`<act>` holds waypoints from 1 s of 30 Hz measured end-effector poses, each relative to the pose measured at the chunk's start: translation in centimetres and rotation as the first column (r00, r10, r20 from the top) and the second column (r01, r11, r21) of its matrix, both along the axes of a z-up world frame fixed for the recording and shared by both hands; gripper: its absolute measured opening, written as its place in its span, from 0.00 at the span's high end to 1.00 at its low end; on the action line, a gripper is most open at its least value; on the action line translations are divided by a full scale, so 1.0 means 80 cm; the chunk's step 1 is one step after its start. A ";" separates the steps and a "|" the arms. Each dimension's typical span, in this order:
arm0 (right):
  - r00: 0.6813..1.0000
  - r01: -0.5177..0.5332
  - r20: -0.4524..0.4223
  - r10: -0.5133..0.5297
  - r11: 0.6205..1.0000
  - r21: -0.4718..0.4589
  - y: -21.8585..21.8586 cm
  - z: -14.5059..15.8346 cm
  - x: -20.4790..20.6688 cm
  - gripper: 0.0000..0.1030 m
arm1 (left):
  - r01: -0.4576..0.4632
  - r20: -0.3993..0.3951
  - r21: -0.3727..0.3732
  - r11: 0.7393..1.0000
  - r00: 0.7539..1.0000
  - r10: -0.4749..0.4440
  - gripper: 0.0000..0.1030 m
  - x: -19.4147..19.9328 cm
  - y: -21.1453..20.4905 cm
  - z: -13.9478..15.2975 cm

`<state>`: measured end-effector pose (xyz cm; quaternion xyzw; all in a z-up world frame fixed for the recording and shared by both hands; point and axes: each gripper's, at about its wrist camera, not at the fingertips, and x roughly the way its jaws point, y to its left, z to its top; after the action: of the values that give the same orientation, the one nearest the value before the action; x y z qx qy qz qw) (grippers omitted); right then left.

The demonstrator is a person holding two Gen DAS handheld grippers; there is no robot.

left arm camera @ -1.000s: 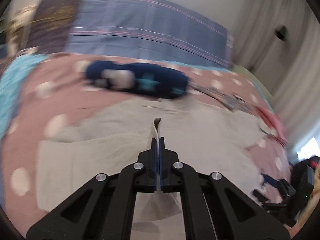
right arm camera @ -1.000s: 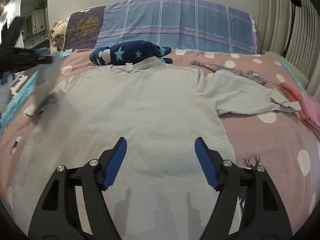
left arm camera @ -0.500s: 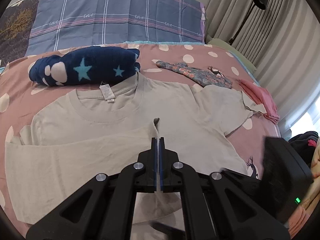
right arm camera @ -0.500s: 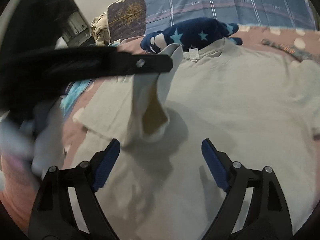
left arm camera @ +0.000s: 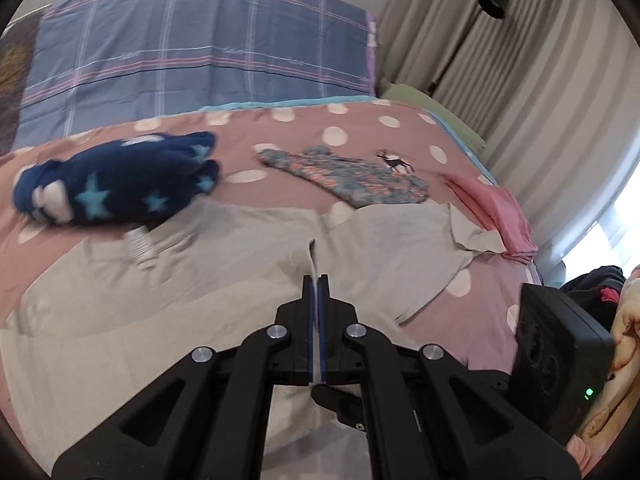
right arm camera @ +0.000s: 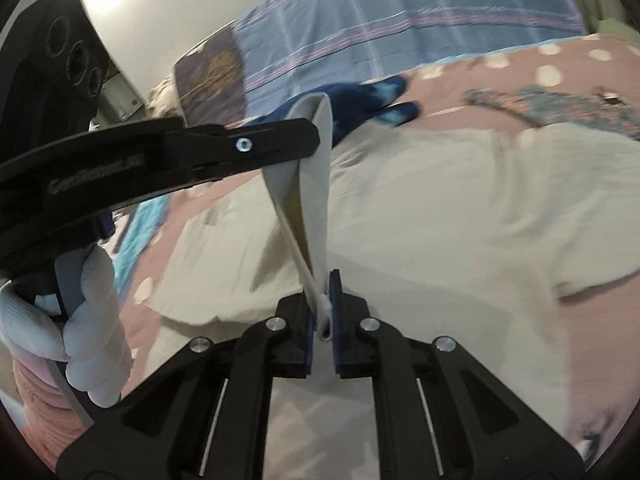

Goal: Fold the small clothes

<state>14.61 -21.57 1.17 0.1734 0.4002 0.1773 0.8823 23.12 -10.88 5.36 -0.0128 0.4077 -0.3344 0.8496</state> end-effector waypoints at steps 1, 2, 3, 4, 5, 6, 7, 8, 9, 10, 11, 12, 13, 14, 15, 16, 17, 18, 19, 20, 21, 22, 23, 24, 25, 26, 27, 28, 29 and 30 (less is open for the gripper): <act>1.000 0.022 0.003 -0.022 1.000 -0.004 -0.008 0.000 -0.001 0.93 | 0.008 0.007 -0.003 1.000 1.000 -0.008 0.99 0.000 -0.008 0.000; 0.999 0.046 -0.001 -0.046 0.999 -0.004 -0.020 0.000 -0.003 0.93 | 0.017 0.022 -0.008 1.000 1.000 -0.016 0.99 0.000 -0.020 -0.001; 0.998 0.068 -0.014 -0.068 0.998 0.000 -0.033 -0.003 -0.002 0.93 | 0.021 0.034 -0.010 1.000 0.999 -0.021 0.99 -0.001 -0.029 -0.002; 0.996 0.087 -0.032 -0.087 0.996 0.003 -0.044 -0.010 0.002 0.93 | 0.019 0.042 -0.012 1.000 0.999 -0.019 0.98 -0.003 -0.035 -0.003; 0.994 0.102 -0.042 -0.102 0.995 -0.004 -0.050 -0.021 0.009 0.93 | 0.016 0.043 -0.013 1.000 0.999 -0.016 0.92 -0.004 -0.037 -0.004; 0.991 0.120 -0.052 -0.121 0.992 -0.023 -0.056 -0.031 0.013 0.93 | 0.011 0.048 -0.011 1.000 0.999 -0.010 0.87 -0.009 -0.034 -0.005; 0.988 0.138 -0.060 -0.140 0.989 -0.050 -0.063 -0.039 0.012 0.93 | 0.003 0.061 -0.005 1.000 0.998 -0.003 0.71 -0.015 -0.029 -0.005; 0.986 0.148 -0.074 -0.152 0.987 -0.065 -0.070 -0.046 0.009 0.93 | -0.012 0.088 0.011 1.000 0.996 0.011 0.57 -0.024 -0.018 -0.003; 0.984 0.150 -0.092 -0.155 0.987 -0.064 -0.072 -0.056 0.011 0.93 | -0.023 0.116 0.028 0.999 0.993 0.020 0.55 -0.032 -0.008 -0.003; 0.982 0.149 -0.112 -0.154 0.987 -0.052 -0.074 -0.064 0.013 0.93 | -0.036 0.150 0.048 0.998 0.988 0.028 0.55 -0.044 0.012 -0.003; 0.980 0.145 -0.133 -0.149 0.989 -0.038 -0.077 -0.075 0.012 0.92 | -0.055 0.169 0.062 0.997 0.985 0.044 0.51 -0.053 0.034 -0.005; 0.979 0.139 -0.145 -0.142 0.990 -0.036 -0.077 -0.081 0.012 0.88 | -0.085 0.180 0.071 0.994 0.981 0.071 0.49 -0.060 0.058 -0.007; 0.979 0.128 -0.152 -0.133 0.991 -0.038 -0.076 -0.085 0.009 0.84 | -0.119 0.186 0.077 0.990 0.977 0.103 0.44 -0.066 0.081 -0.010; 0.980 0.112 -0.160 -0.117 0.993 -0.037 -0.075 -0.089 0.006 0.81 | -0.181 0.194 0.080 0.980 0.968 0.163 0.42 -0.077 0.124 -0.017; 0.981 0.096 -0.166 -0.099 0.995 -0.025 -0.077 -0.091 0.004 0.72 | -0.222 0.196 0.084 0.971 0.959 0.203 0.41 -0.084 0.153 -0.023; 0.983 0.074 -0.171 -0.073 0.997 -0.002 -0.079 -0.091 0.001 0.64 | -0.283 0.197 0.093 0.955 0.945 0.261 0.40 -0.093 0.190 -0.032; 0.983 0.065 -0.172 -0.063 0.998 0.011 -0.081 -0.088 0.001 0.61 | -0.346 0.192 0.101 0.933 0.927 0.323 0.38 -0.103 0.229 -0.043; 0.983 0.061 -0.173 -0.057 0.998 0.019 -0.084 -0.083 -0.001 0.54 | -0.394 0.176 0.105 0.913 0.911 0.372 0.38 -0.111 0.262 -0.055; 0.983 0.065 -0.171 -0.061 0.998 0.021 -0.087 -0.079 -0.001 0.46 | -0.422 0.156 0.107 0.900 0.901 0.404 0.38 -0.117 0.285 -0.064; 0.983 0.082 -0.168 -0.081 0.997 0.004 -0.093 -0.073 0.003 0.42 | -0.452 0.127 0.106 0.886 0.890 0.439 0.38 -0.124 0.311 -0.076; 0.981 0.093 -0.170 -0.095 0.995 -0.019 -0.096 -0.068 0.010 0.37 | -0.485 0.094 0.099 0.869 0.874 0.477 0.38 -0.132 0.338 -0.089; 0.980 0.097 -0.171 -0.101 0.995 -0.033 -0.096 -0.064 0.016 0.37 | -0.506 0.072 0.091 0.857 0.862 0.502 0.38 -0.139 0.357 -0.098; 0.979 0.098 -0.175 -0.103 0.995 -0.037 -0.098 -0.064 0.026 0.37 | -0.520 0.047 0.077 0.851 0.854 0.517 0.38 -0.146 0.374 -0.109; 0.977 0.101 -0.184 -0.106 0.994 -0.035 -0.099 -0.066 0.037 0.38 | -0.521 0.031 0.068 0.851 0.853 0.521 0.38 -0.148 0.381 -0.114; 0.974 0.107 -0.196 -0.111 0.994 -0.030 -0.099 -0.069 0.048 0.47 | -0.518 0.018 0.063 0.853 0.855 0.518 0.38 -0.149 0.387 -0.121; 0.972 0.112 -0.206 -0.116 0.993 -0.031 -0.095 -0.073 0.060 0.56 | -0.510 0.011 0.064 0.858 0.860 0.510 0.38 -0.151 0.387 -0.127; 0.970 0.110 -0.212 -0.118 0.993 -0.051 -0.088 -0.076 0.069 0.83 | -0.498 0.007 0.074 0.864 0.866 0.499 0.38 -0.151 0.385 -0.133; 0.968 0.103 -0.218 -0.125 0.989 -0.107 -0.075 -0.076 0.077 0.97 | -0.491 0.005 0.087 0.867 0.870 0.493 0.38 -0.148 0.381 -0.136; 0.970 0.101 -0.204 -0.131 0.984 -0.149 -0.064 -0.071 0.078 0.97 | -0.485 0.005 0.109 0.868 0.873 0.487 0.38 -0.144 0.374 -0.142; 0.979 0.111 -0.149 -0.137 0.979 -0.172 -0.056 -0.057 0.072 0.97 | -0.475 0.008 0.138 0.869 0.878 0.479 0.38 -0.140 0.369 -0.149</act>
<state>20.39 -26.05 -3.37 0.1393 0.4713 0.0740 0.8678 11.88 18.68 -6.58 -0.0597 0.4250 -0.0855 0.8992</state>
